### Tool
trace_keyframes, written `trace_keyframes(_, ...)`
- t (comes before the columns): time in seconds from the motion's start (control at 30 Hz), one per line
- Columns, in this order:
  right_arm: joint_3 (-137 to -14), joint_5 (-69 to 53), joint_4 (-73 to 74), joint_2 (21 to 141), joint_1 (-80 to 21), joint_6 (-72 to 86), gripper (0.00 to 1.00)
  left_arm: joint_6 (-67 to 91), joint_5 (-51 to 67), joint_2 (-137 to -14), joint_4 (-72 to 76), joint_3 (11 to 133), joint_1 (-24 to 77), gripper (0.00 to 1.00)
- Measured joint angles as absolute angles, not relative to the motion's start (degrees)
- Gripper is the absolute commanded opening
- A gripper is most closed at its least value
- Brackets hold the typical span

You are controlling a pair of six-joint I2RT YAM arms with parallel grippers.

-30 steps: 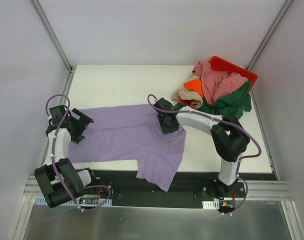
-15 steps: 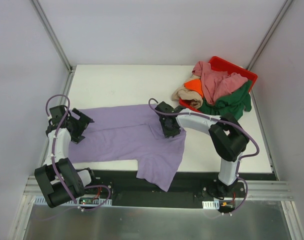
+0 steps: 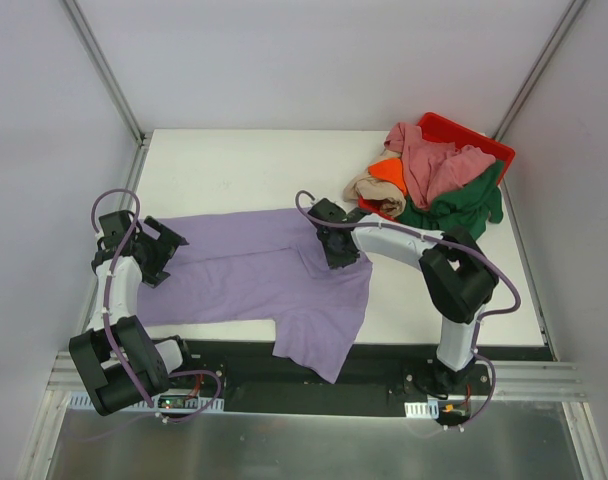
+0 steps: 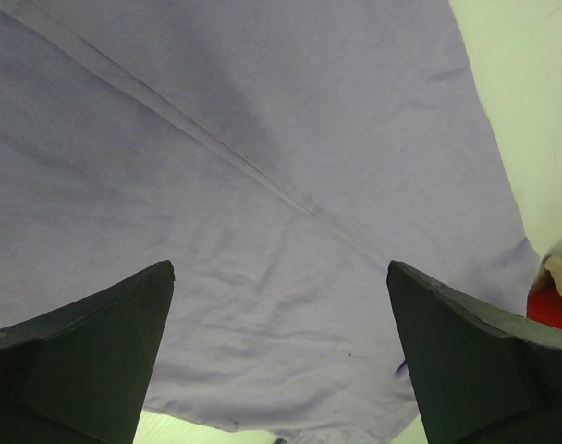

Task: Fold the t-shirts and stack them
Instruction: Fold the flattened tshirt in 1/3 of the way

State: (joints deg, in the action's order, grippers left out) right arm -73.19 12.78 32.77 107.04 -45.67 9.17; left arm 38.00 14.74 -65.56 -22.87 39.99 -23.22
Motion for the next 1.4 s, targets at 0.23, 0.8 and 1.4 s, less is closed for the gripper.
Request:
trace_keyframes(0.23,-74.56,13.96,33.82,106.69,-46.28,8.58,0.07,38.00,14.72,-65.56,-22.87,40.01,-23.22,0.99)
trace_keyframes(0.8,-79.20,9.39,48.88,102.91,-50.46,12.03,0.18,37.98,14.70,-66.08,-22.85,40.03,-23.22,0.99)
trace_keyframes(1.4,-72.73,7.40,36.51,91.64,-40.80,9.80,0.71,37.91,16.67,-69.97,-22.65,43.72,-23.18,0.99)
